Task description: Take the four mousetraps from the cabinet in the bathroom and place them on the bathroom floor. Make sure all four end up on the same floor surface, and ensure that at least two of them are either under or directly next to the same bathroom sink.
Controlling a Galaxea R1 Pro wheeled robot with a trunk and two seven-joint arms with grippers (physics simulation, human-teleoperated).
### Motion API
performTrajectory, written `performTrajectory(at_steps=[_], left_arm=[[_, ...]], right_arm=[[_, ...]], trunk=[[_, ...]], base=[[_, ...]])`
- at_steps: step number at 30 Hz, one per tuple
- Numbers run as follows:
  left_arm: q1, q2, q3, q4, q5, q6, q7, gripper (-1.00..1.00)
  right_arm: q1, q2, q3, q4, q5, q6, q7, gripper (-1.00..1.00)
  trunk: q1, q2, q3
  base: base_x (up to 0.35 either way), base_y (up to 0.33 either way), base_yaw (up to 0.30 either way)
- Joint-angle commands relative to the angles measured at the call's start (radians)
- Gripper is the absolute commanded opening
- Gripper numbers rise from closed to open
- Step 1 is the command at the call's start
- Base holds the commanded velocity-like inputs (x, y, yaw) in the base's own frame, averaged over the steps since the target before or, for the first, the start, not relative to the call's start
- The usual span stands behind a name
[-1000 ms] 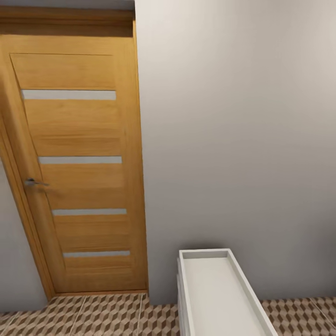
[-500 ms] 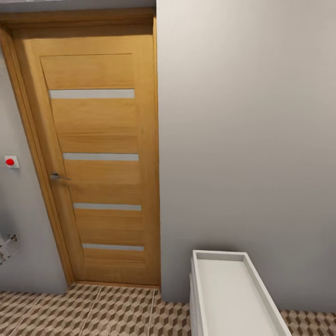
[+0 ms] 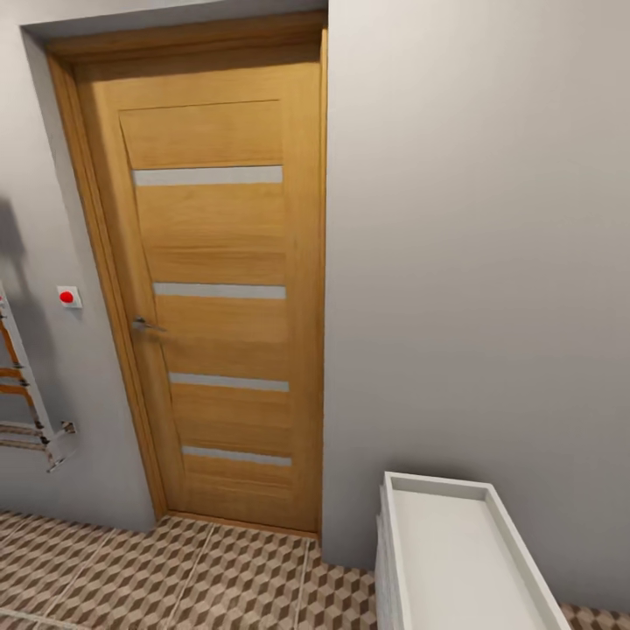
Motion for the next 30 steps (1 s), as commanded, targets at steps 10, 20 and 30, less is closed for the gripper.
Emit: performTrajectory(at_steps=[10, 20, 30], left_arm=[[-0.001, 0.000, -0.006, 0.000, 0.010, 0.003, -0.003, 1.00], [-0.001, 0.000, -0.007, 0.000, 0.010, 0.003, -0.003, 1.00], [-0.001, 0.000, -0.007, 0.000, 0.010, 0.003, -0.003, 1.00]], right_arm=[[-0.001, -0.001, -0.010, 0.003, 0.008, -0.007, 0.002, 1.00], [-0.001, -0.001, -0.010, 0.003, 0.005, -0.008, 0.002, 1.00], [-0.001, -0.001, -0.010, 0.003, 0.004, -0.008, 0.002, 1.00]], trunk=[[0.000, -0.001, -0.002], [0.000, -0.001, -0.002], [0.000, -0.001, -0.002]], base=[[0.000, 0.000, 0.070], [0.000, 0.000, 0.228], [0.000, 0.000, 0.270]])
